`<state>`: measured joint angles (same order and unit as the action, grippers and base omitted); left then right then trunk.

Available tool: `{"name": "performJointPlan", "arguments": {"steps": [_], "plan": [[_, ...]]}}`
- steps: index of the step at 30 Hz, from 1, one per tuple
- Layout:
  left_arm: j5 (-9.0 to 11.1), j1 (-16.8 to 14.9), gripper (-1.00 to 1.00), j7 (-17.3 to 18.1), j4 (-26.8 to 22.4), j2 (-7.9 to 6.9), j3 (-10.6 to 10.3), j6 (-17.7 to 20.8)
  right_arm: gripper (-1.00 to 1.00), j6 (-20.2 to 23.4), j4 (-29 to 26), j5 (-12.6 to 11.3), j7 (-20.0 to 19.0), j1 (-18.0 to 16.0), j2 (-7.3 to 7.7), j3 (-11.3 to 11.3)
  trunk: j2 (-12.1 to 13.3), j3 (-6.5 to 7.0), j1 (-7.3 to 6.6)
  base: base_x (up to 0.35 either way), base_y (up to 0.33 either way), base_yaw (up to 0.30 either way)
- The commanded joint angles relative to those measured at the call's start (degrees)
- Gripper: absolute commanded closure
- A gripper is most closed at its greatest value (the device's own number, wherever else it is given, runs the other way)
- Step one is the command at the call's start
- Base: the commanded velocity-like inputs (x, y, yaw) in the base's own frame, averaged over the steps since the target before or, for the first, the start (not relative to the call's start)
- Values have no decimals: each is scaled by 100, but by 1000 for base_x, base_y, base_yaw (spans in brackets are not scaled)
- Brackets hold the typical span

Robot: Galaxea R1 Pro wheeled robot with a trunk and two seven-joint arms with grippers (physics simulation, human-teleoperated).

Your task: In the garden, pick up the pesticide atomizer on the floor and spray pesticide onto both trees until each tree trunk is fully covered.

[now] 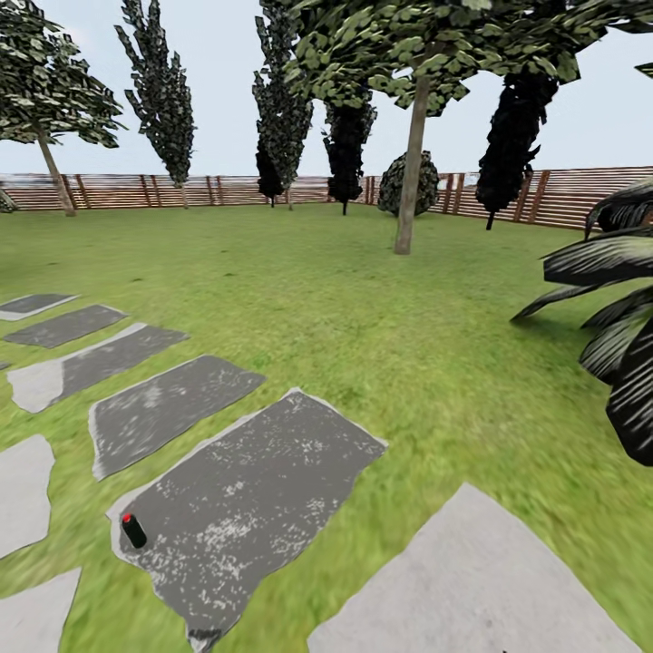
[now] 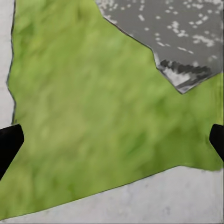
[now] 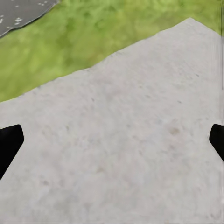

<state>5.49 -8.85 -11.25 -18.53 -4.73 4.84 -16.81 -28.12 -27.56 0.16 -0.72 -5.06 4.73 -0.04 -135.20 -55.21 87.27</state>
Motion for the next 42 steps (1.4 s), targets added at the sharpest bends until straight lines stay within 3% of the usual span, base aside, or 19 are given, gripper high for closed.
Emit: {"name": "performJointPlan", "arguments": {"steps": [1, 42], "plan": [[57, -2, -100, 3, 1, -1, -6, -24, -100, -18, 2, 1, -7, -3, 1, -2, -2, -5, 1, 246, -233, 63], [57, -2, -100, -8, 7, -2, -7, -25, -100, -18, 5, 1, -7, -3, 1, 14, -2, -5, 1, 216, -229, 268]]}}
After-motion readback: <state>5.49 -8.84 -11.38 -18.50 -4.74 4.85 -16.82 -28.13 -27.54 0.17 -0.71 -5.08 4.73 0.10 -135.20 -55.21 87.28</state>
